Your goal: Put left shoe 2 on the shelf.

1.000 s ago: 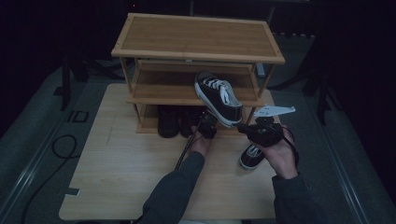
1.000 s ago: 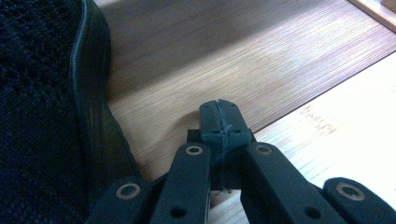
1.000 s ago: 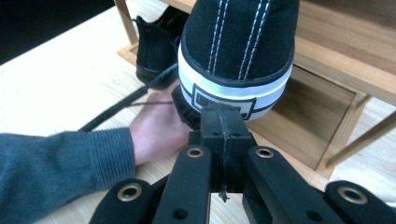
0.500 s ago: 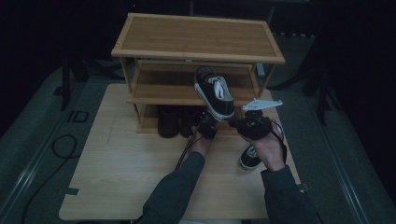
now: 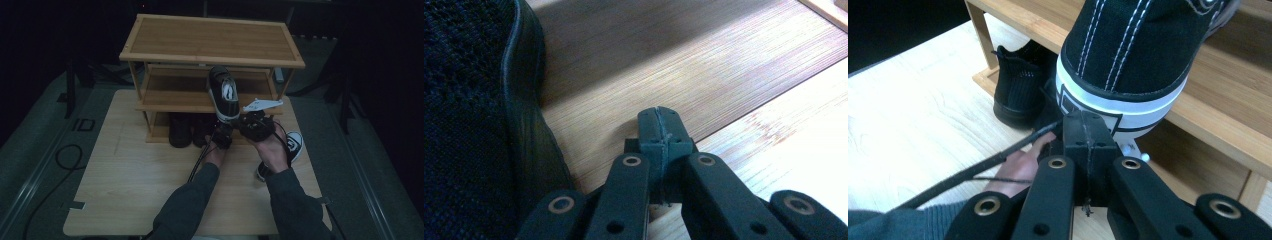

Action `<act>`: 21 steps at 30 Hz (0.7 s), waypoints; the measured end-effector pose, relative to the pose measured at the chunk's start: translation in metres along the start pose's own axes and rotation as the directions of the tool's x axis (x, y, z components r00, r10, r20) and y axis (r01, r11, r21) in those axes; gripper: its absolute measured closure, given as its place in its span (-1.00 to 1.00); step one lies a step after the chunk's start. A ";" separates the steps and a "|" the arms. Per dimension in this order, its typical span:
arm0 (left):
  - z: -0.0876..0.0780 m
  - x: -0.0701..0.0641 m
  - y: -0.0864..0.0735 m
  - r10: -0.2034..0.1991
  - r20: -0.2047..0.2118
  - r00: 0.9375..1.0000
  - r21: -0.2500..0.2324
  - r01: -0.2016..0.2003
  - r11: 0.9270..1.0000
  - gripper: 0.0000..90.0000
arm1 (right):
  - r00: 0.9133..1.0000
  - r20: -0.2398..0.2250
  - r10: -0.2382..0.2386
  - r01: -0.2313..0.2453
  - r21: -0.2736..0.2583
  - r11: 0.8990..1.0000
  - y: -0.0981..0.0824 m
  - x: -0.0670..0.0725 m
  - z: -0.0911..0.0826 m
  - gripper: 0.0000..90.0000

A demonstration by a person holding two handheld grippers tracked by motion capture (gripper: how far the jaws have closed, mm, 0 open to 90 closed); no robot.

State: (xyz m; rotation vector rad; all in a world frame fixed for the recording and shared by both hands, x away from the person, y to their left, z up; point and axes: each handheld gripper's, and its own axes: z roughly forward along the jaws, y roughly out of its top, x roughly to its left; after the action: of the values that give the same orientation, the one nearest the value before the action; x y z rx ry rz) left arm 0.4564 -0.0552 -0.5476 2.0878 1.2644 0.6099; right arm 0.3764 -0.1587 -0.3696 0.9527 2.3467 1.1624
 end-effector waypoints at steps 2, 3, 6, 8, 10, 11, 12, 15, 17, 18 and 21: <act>-0.001 0.001 0.000 0.009 0.014 1.000 0.017 -0.009 1.000 1.00 | 1.000 -0.010 0.011 -0.011 -0.001 1.000 0.003 -0.001 0.004 1.00; -0.001 0.001 0.000 0.007 0.006 1.000 0.016 -0.007 1.000 1.00 | 1.000 -0.011 0.013 -0.013 -0.003 1.000 0.006 -0.001 0.009 1.00; -0.001 0.001 0.000 0.011 0.002 1.000 0.016 -0.011 1.000 1.00 | 0.999 0.020 0.032 -0.032 -0.007 0.999 0.010 -0.004 0.018 1.00; -0.001 0.001 -0.001 -0.001 0.006 1.000 0.013 0.001 1.000 1.00 | 0.999 -0.006 0.037 -0.037 -0.008 0.999 0.012 -0.005 0.020 1.00; -0.001 0.001 0.000 0.010 0.004 1.000 0.013 -0.010 1.000 1.00 | 1.000 -0.004 0.012 -0.012 -0.007 1.000 0.014 -0.001 0.023 1.00; 0.000 0.001 0.000 0.009 0.005 1.000 0.000 -0.009 1.000 1.00 | 1.000 -0.012 0.009 -0.010 -0.006 1.000 0.015 0.000 0.024 1.00; -0.001 0.001 0.000 0.012 0.001 1.000 0.007 -0.012 1.000 1.00 | 1.000 -0.020 0.006 -0.006 -0.008 1.000 0.016 0.000 0.026 1.00; -0.001 0.001 0.000 0.006 0.001 1.000 0.008 -0.006 1.000 1.00 | 1.000 -0.027 -0.009 0.008 -0.003 1.000 0.022 0.007 0.032 1.00; -0.001 0.001 0.000 0.010 0.001 1.000 0.008 -0.010 1.000 1.00 | 1.000 -0.015 -0.019 0.020 0.007 1.000 0.026 0.012 0.036 1.00; -0.001 0.002 0.000 0.024 0.002 1.000 0.008 -0.024 1.000 1.00 | 1.000 -0.006 -0.027 0.027 0.007 1.000 0.028 0.015 0.038 1.00; -0.001 0.002 0.000 0.014 0.007 1.000 0.006 -0.014 1.000 1.00 | 0.999 0.010 -0.043 0.043 0.017 0.999 0.031 0.021 0.042 1.00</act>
State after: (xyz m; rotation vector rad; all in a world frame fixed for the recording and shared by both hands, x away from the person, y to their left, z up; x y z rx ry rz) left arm 0.4570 -0.0533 -0.5470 2.1032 1.2507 0.6057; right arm 0.3986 -0.1070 -0.3700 0.9073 2.3602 1.1200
